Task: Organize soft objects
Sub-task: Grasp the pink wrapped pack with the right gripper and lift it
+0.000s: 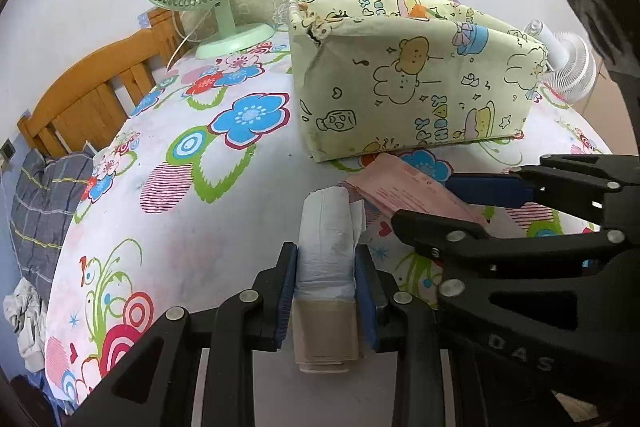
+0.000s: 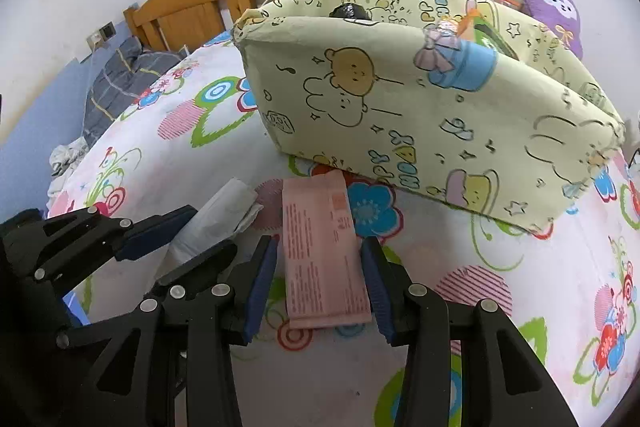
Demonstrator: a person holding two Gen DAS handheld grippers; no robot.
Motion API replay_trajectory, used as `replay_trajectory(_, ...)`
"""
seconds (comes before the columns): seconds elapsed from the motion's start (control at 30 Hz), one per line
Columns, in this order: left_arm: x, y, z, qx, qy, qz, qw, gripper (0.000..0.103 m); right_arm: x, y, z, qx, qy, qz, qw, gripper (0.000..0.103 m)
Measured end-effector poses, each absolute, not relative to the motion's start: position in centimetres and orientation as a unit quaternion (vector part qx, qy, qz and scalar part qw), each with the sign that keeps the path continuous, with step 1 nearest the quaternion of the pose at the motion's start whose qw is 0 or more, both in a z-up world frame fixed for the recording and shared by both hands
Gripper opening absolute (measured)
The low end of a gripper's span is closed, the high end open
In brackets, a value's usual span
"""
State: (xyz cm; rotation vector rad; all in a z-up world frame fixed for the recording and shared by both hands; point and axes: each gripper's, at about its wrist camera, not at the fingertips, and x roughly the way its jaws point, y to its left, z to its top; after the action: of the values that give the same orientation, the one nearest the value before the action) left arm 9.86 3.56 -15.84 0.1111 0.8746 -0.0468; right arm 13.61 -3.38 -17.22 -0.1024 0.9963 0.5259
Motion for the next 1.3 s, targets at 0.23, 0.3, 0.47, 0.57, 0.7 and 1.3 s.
replay_trajectory(0.23, 10.0, 4.0, -15.9, 0.049, 0.424, -0.019, 0.904, 0.028, 14.1, -2.9, -17.5, -0.043, 0.476, 0.251, 0.842, 0.047)
replay_trajectory(0.3, 9.9, 3.8, -15.9, 0.051, 0.423, -0.018, 0.904, 0.028, 14.1, -2.9, -17.5, -0.046, 0.475, 0.246, 0.844, 0.044)
replay_trajectory(0.47, 9.7, 3.5, -15.9, 0.054, 0.423, -0.014, 0.905, 0.028, 14.0, -2.9, -17.5, -0.047, 0.474, 0.239, 0.846, 0.042)
replay_trajectory(0.57, 9.3, 3.2, -15.9, 0.052, 0.424, -0.021, 0.904, 0.028, 13.6, -3.4, -17.5, -0.045, 0.478, 0.233, 0.846, 0.042)
replay_trajectory(0.7, 8.8, 2.3, -15.9, 0.057, 0.422, -0.025, 0.905, 0.028, 12.8, -4.3, -17.4, -0.038, 0.480, 0.221, 0.848, 0.041)
replay_trajectory(1.3, 7.5, -1.6, -13.4, 0.032, 0.397, -0.058, 0.915, 0.027, 9.8, -10.1, -14.7, 0.012, 0.455, 0.140, 0.879, 0.039)
